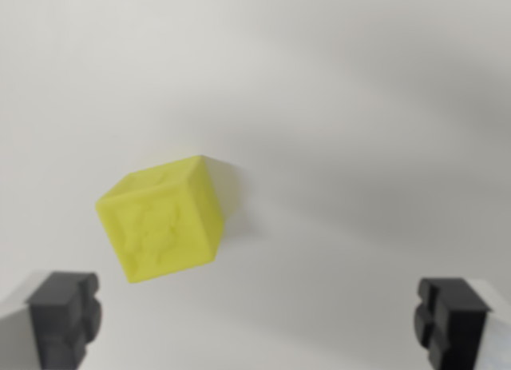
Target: Pick yellow cube
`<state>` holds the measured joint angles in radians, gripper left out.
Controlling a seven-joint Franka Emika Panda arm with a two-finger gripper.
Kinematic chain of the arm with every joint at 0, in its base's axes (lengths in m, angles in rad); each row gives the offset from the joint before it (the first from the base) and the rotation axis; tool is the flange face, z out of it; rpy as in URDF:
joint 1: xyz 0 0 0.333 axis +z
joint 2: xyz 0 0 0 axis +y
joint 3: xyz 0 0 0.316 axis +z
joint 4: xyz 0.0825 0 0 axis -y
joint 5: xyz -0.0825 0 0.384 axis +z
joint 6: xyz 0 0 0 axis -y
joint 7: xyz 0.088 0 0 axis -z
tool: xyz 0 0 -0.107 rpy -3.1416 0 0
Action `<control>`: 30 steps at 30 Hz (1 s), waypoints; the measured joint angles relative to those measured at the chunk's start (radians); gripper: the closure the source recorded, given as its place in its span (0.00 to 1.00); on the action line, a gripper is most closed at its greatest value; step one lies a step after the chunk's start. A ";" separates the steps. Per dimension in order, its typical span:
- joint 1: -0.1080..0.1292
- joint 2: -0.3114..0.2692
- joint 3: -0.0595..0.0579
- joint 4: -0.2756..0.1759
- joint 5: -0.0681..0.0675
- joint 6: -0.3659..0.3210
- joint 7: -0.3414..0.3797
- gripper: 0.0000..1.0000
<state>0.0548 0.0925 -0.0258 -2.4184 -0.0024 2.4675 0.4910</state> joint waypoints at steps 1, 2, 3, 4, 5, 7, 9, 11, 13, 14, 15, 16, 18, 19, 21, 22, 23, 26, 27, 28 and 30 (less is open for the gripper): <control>0.002 0.001 0.000 -0.007 0.000 0.009 -0.006 0.00; 0.004 0.003 0.000 -0.013 0.000 0.019 -0.012 0.00; 0.006 0.005 0.000 -0.020 0.000 0.028 -0.019 0.00; 0.008 0.006 0.000 -0.027 0.000 0.037 -0.025 0.00; 0.010 0.008 0.000 -0.033 0.000 0.047 -0.031 0.00; 0.014 0.012 0.000 -0.047 0.000 0.065 -0.044 0.00; 0.018 0.016 0.000 -0.059 0.000 0.084 -0.056 0.00; 0.022 0.021 0.000 -0.072 0.000 0.103 -0.068 0.00; 0.026 0.026 0.000 -0.084 0.001 0.123 -0.081 0.00; 0.028 0.029 0.000 -0.089 0.001 0.132 -0.087 0.00; 0.031 0.032 0.000 -0.095 0.001 0.141 -0.093 0.00; 0.033 0.035 0.000 -0.101 0.001 0.151 -0.099 0.00; 0.037 0.041 0.000 -0.112 0.002 0.170 -0.111 0.00; 0.039 0.044 0.000 -0.118 0.002 0.180 -0.118 0.00; 0.044 0.051 0.000 -0.129 0.003 0.200 -0.130 0.00; 0.046 0.054 0.000 -0.134 0.003 0.210 -0.137 0.00; 0.048 0.058 0.000 -0.139 0.004 0.220 -0.143 0.00; 0.055 0.070 0.000 -0.155 0.005 0.249 -0.161 0.00; 0.057 0.074 0.000 -0.160 0.006 0.260 -0.167 0.00; 0.060 0.078 0.001 -0.164 0.006 0.269 -0.174 0.00; 0.065 0.087 0.001 -0.174 0.008 0.289 -0.186 0.00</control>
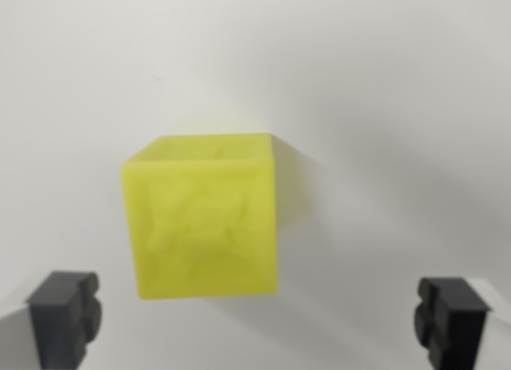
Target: Pick yellow cube
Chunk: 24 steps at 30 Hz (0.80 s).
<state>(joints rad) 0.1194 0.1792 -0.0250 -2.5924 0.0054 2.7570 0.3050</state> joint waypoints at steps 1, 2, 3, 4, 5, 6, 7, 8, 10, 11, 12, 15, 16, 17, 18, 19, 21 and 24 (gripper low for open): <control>0.002 0.005 0.000 -0.005 0.001 0.010 -0.006 0.00; 0.005 0.009 0.000 -0.009 0.002 0.020 -0.013 0.00; 0.007 0.014 0.000 -0.013 0.002 0.030 -0.019 0.00; 0.010 0.019 0.000 -0.018 0.003 0.041 -0.026 0.00; 0.012 0.024 0.000 -0.022 0.004 0.051 -0.032 0.00; 0.015 0.029 0.000 -0.026 0.005 0.061 -0.038 0.00; 0.017 0.034 0.000 -0.030 0.006 0.071 -0.044 0.00; 0.020 0.040 0.001 -0.034 0.008 0.081 -0.051 0.00; 0.025 0.049 0.001 -0.042 0.010 0.100 -0.064 0.00; 0.028 0.053 0.001 -0.045 0.011 0.108 -0.069 0.00; 0.030 0.059 0.000 -0.047 0.013 0.115 -0.072 0.00; 0.032 0.081 0.000 -0.047 0.018 0.137 -0.078 0.00; 0.033 0.090 0.000 -0.045 0.019 0.144 -0.079 0.00; 0.033 0.098 0.000 -0.044 0.021 0.151 -0.081 0.00; 0.034 0.106 0.000 -0.042 0.023 0.158 -0.083 0.00; 0.034 0.115 0.000 -0.040 0.024 0.165 -0.084 0.00; 0.035 0.131 0.000 -0.037 0.028 0.178 -0.088 0.00; 0.036 0.157 0.001 -0.031 0.035 0.198 -0.094 0.00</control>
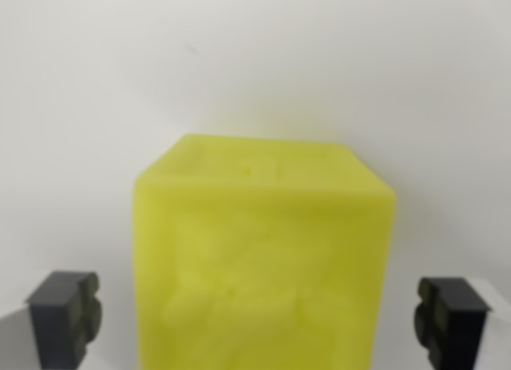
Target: Pick yellow cube
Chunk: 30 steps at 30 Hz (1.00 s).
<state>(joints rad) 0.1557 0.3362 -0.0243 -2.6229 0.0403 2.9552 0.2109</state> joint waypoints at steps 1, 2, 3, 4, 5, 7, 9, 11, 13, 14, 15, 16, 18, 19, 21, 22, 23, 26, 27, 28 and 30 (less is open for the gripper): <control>0.000 0.009 0.000 0.002 0.002 0.007 -0.002 0.00; 0.001 0.017 0.000 0.004 0.005 0.013 -0.004 0.00; 0.001 0.026 0.001 0.007 0.007 0.020 -0.007 0.00; 0.002 0.034 0.001 0.009 0.010 0.026 -0.009 0.00; 0.002 0.043 0.001 0.011 0.013 0.032 -0.012 0.00; 0.003 0.057 0.002 0.015 0.018 0.043 -0.017 0.00; 0.005 0.065 0.002 0.017 0.023 0.049 -0.021 0.00; 0.006 0.067 0.001 0.018 0.027 0.051 -0.025 0.00; 0.011 0.068 -0.002 0.018 0.036 0.051 -0.032 1.00; 0.012 0.067 -0.002 0.018 0.036 0.051 -0.032 1.00; 0.012 0.064 -0.003 0.017 0.036 0.049 -0.032 1.00; 0.012 0.060 -0.003 0.016 0.036 0.046 -0.032 1.00; 0.013 0.046 -0.004 0.012 0.033 0.036 -0.029 1.00; 0.013 0.038 -0.005 0.010 0.030 0.030 -0.026 1.00; 0.012 0.021 -0.006 0.005 0.024 0.018 -0.021 1.00; 0.012 0.012 -0.006 0.003 0.020 0.012 -0.019 1.00; 0.011 0.003 -0.006 0.001 0.016 0.006 -0.016 1.00; 0.008 -0.022 -0.005 -0.006 0.006 -0.013 -0.008 1.00; 0.007 -0.030 -0.005 -0.008 0.003 -0.020 -0.006 1.00; 0.006 -0.039 -0.004 -0.010 0.000 -0.027 -0.004 1.00; 0.004 -0.056 -0.004 -0.013 -0.005 -0.040 0.000 1.00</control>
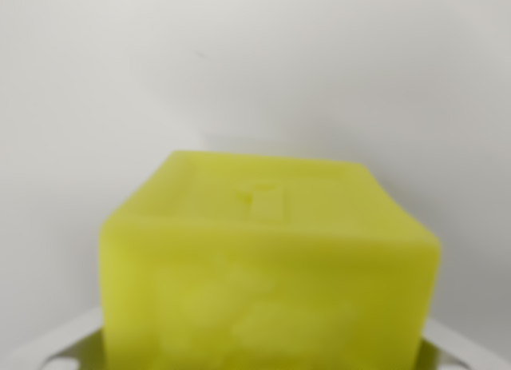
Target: Pick yellow cube
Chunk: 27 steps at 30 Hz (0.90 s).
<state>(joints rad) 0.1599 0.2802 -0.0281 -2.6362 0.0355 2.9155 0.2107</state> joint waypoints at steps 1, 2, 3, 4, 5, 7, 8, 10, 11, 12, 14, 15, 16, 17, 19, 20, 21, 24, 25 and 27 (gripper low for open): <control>-0.001 -0.008 0.000 -0.002 -0.002 -0.007 0.002 1.00; -0.001 -0.017 0.000 -0.003 -0.004 -0.013 0.003 1.00; -0.002 -0.025 0.000 -0.005 -0.006 -0.020 0.004 1.00; -0.002 -0.033 0.000 -0.007 -0.008 -0.027 0.006 1.00; -0.003 -0.042 0.001 -0.008 -0.009 -0.034 0.007 1.00; -0.004 -0.058 0.001 -0.011 -0.012 -0.047 0.009 1.00; -0.004 -0.067 0.001 -0.012 -0.014 -0.054 0.010 1.00; -0.005 -0.083 0.001 -0.015 -0.016 -0.068 0.012 1.00; -0.005 -0.091 0.001 -0.016 -0.018 -0.075 0.013 1.00; -0.005 -0.100 0.001 -0.017 -0.019 -0.082 0.014 1.00; -0.006 -0.116 0.001 -0.019 -0.021 -0.096 0.015 1.00; -0.006 -0.124 0.001 -0.020 -0.022 -0.104 0.016 1.00; -0.006 -0.132 0.001 -0.021 -0.023 -0.111 0.017 1.00; -0.007 -0.140 0.001 -0.022 -0.024 -0.118 0.017 1.00; -0.007 -0.156 0.001 -0.023 -0.025 -0.133 0.019 1.00; -0.007 -0.164 0.001 -0.024 -0.026 -0.140 0.019 1.00; -0.007 -0.172 0.001 -0.024 -0.027 -0.147 0.020 1.00; -0.008 -0.195 0.001 -0.026 -0.029 -0.169 0.021 1.00; -0.008 -0.203 0.001 -0.026 -0.029 -0.177 0.022 1.00; -0.008 -0.218 0.001 -0.027 -0.030 -0.192 0.022 1.00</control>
<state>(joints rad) 0.1518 0.0619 -0.0267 -2.6630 0.0051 2.7238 0.2330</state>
